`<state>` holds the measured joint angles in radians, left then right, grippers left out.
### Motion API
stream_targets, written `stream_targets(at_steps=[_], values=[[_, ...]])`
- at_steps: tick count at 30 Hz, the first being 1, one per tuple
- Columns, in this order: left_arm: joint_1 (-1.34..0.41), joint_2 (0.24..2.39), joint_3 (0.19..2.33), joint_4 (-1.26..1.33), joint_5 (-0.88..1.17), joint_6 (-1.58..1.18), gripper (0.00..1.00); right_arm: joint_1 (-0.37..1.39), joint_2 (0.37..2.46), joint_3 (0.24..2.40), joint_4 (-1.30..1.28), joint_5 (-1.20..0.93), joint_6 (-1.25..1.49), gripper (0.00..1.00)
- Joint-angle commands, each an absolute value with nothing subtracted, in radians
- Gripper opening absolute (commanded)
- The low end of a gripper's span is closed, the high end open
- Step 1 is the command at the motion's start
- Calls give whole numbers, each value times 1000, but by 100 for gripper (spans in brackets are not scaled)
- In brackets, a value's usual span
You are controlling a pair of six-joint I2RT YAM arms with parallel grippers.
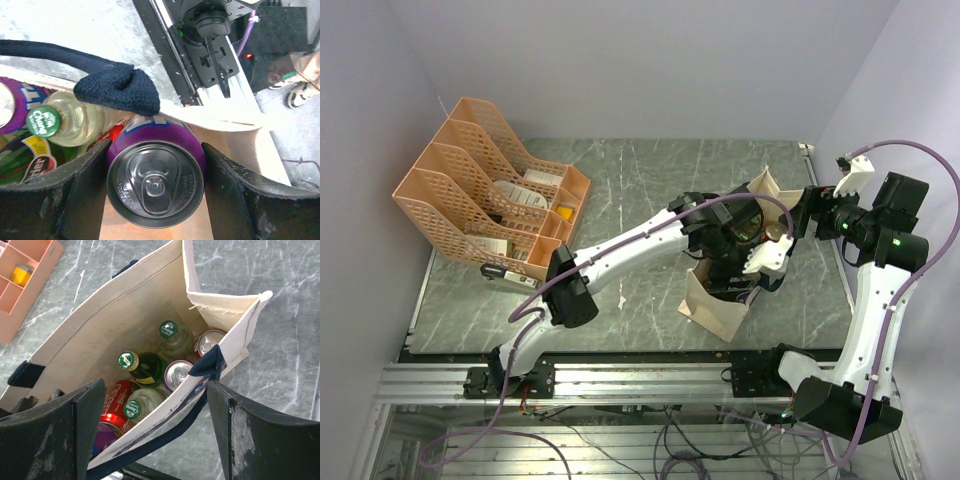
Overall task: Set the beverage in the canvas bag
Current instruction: Place the drink in the canvas bag.
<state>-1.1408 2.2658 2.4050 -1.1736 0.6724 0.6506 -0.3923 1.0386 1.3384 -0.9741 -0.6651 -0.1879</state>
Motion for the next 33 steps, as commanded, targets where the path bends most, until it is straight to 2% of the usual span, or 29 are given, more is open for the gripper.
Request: stream_targets(at_steps=[1,10,15,21,26,33], values=[[-1147,2144,2416,-1075,608,639,7,-393,1036,1350,-953,-638,-204,83],[-1135,2010,2316,-828,491,542,7,-393,1091,1429,-963,-542,-258,82],[-1120,2017,2364,-916,488,568,7,-393,1124,1494,-1039,-551,-377,80],[-1111,1964,2239,-916,538,578,7,-393,1141,1549,-1171,-529,-481,77],[-1067,1991,2272,-976,615,625,7,-393,1132,1552,-1264,-505,-567,75],[-1040,2031,2327,-990,637,553,7,-390,1160,1679,-1381,-684,-630,75]])
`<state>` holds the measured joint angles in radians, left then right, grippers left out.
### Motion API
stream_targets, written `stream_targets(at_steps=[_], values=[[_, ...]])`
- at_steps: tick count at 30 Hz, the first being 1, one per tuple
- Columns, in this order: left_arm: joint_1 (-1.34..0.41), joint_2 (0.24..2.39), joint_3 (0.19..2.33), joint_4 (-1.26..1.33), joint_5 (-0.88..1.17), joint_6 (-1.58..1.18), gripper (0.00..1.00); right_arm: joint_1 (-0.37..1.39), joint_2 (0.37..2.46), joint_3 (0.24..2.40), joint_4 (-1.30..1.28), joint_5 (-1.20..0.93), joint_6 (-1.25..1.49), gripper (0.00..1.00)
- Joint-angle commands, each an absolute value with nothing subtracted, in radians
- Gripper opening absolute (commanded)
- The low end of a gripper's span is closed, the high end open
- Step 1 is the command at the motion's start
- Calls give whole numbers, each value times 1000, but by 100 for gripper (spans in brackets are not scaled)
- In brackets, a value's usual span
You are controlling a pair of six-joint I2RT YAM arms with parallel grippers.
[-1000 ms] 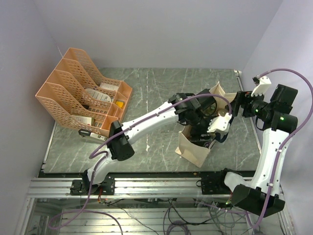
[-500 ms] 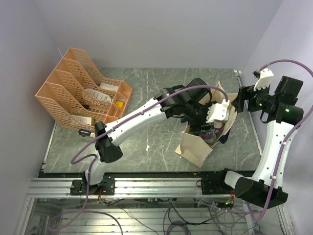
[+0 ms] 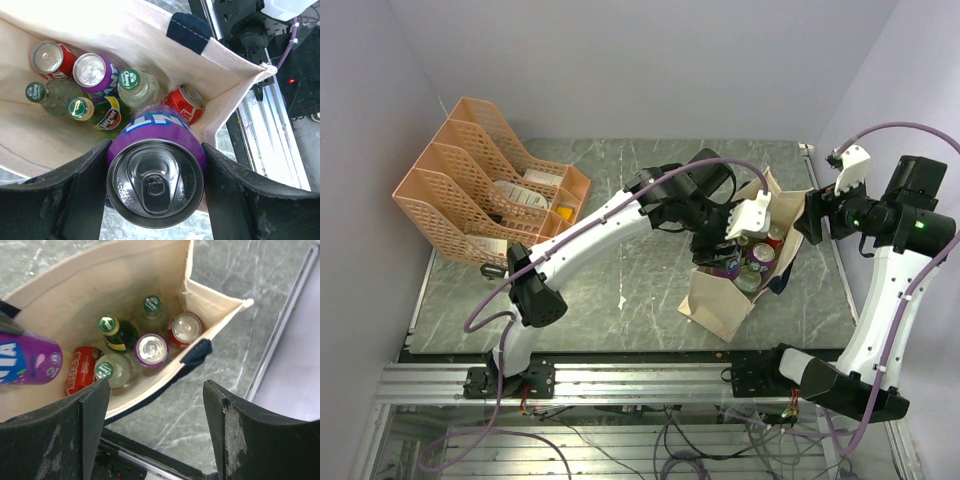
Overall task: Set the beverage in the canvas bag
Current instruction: Place the drink in the canvas bag.
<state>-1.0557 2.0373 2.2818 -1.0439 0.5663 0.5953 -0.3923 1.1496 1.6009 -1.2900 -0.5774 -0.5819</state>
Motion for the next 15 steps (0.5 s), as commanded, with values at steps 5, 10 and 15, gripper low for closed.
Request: stream_targets(at_steps=[5,10,15], values=[[-1016,1964,2221,-893,649,494,7,-375,1119,1653,-1380,-770,-710,75],[-1004,1935,2189,-882,640,491,7,-343,1105,1620,-1382,-832,-760,74],[-971,1869,2063,-768,625,398,7,-256,1050,1523,-1381,-871,-792,73]])
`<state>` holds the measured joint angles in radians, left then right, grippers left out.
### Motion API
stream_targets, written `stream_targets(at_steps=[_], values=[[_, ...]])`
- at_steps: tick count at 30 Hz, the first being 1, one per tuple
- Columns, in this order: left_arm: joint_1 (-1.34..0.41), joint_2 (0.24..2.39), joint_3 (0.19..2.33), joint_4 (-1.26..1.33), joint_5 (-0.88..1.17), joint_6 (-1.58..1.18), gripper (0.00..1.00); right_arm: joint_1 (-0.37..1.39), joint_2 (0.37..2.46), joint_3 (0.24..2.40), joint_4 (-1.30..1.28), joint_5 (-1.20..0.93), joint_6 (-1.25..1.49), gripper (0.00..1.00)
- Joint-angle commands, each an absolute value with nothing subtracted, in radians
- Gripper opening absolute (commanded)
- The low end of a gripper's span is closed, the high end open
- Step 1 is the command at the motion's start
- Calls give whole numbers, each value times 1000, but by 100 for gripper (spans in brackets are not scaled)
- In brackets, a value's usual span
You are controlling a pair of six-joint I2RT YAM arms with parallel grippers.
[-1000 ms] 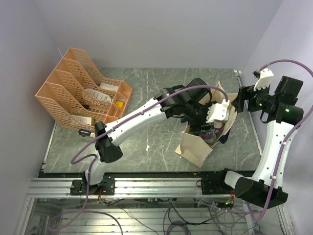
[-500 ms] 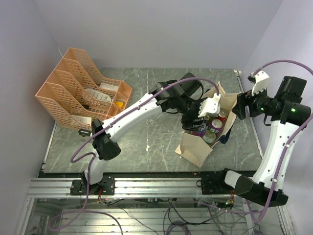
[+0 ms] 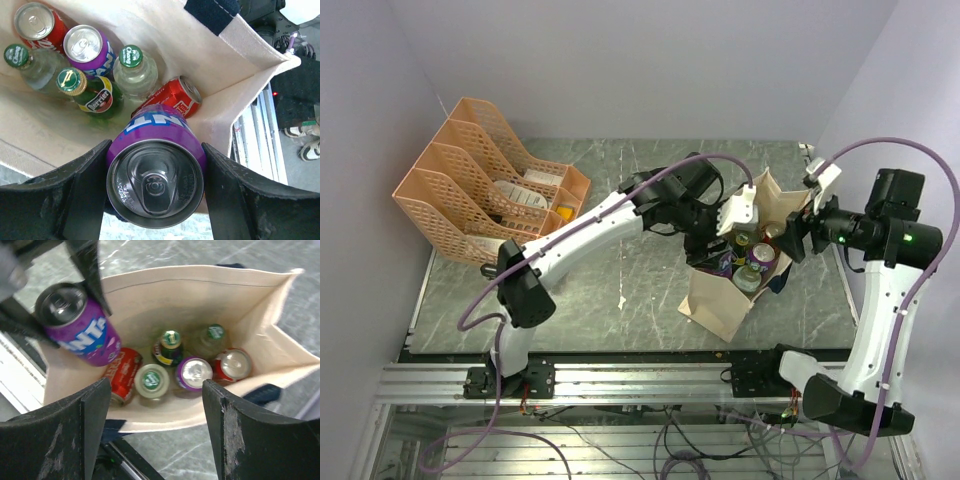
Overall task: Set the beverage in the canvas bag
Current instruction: Place the drink in the canvas bag.
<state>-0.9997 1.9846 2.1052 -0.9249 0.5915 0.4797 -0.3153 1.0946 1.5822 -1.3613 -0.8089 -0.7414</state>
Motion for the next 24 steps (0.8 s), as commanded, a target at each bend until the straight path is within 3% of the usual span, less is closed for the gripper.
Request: stream_targets(at_steps=[1,14,24], values=[[-968,1856,2049,-754,617,389,7,-235,1037,1505,-1379,-871,-795,72],[-940,1876,2072,-794,604,424,7,-71,842,1371,-1381,-902,-707,65],[-932,1884,2077,-768,608,427,7,35,851,1296,-1384,-731,-735,64]])
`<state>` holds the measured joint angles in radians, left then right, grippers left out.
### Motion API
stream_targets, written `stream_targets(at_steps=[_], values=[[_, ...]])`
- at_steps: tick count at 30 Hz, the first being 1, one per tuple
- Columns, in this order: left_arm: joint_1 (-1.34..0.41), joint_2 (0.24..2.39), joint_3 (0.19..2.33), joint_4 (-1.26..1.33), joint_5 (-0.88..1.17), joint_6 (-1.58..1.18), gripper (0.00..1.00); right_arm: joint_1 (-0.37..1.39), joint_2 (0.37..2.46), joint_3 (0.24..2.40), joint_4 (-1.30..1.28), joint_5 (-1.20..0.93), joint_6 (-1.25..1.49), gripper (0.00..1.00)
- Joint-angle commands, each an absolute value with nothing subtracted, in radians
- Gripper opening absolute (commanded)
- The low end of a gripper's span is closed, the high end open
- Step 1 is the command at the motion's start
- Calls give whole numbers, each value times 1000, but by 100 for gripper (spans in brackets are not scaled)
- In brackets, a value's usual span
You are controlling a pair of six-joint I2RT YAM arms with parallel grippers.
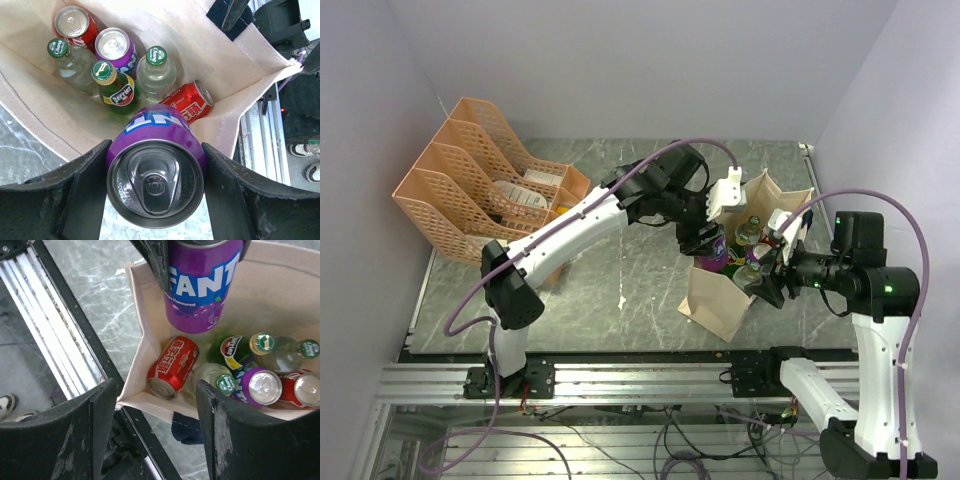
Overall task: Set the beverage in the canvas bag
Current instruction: Place the drink in the canvas bag.
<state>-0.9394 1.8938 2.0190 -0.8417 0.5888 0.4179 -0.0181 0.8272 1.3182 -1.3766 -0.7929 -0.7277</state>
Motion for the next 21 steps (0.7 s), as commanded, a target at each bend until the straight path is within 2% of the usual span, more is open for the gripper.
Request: stream_targets(at_steps=[1,9,14,21], values=[[-933,1886,2077,-768,602,430,7,44,858,1290,-1385,-728,-731,64],[-932,1903,2073,-781,642,444,7,105,897,1263,-1383,-712,-734,65],[-935,1919,2078,-777,691,425,7,148,918,1248,-1383,-727,-739,61],[-935,1935,2089,-718,748,322,7,202,911,1209,-1381,-720,-746,46]])
